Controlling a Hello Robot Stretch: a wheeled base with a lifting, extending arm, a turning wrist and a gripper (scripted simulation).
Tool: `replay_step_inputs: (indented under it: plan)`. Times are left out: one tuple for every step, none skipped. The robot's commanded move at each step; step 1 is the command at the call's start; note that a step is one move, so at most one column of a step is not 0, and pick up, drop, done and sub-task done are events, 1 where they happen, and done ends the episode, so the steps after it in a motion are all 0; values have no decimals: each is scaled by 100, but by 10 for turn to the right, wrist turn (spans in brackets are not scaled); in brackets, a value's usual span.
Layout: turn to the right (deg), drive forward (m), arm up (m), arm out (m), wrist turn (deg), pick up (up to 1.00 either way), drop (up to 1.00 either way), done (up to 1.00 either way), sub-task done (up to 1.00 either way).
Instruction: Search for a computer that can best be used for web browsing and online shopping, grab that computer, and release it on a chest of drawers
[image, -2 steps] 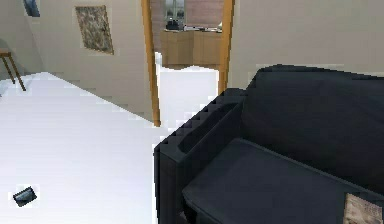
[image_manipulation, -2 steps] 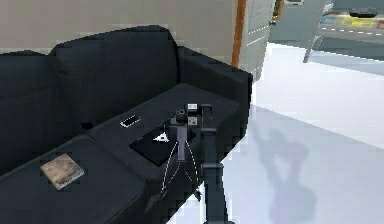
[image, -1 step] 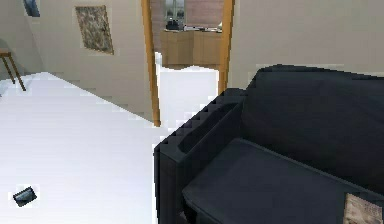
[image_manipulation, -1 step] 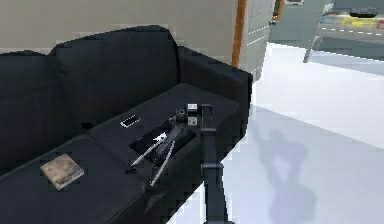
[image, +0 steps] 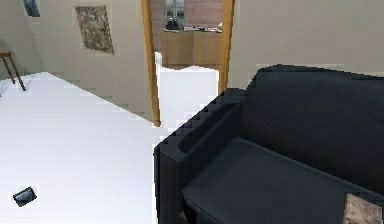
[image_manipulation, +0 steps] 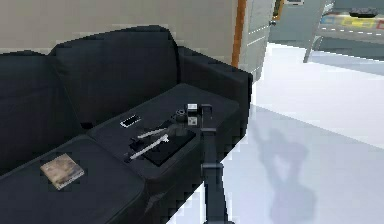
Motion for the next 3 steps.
replay_step_inputs:
  plan:
    - [0,0,0,0,390,0,0,0,0]
    - [0,0,-30,0,0,0,0,0,0]
    - [0,0,10,0,0,0,0,0,0]
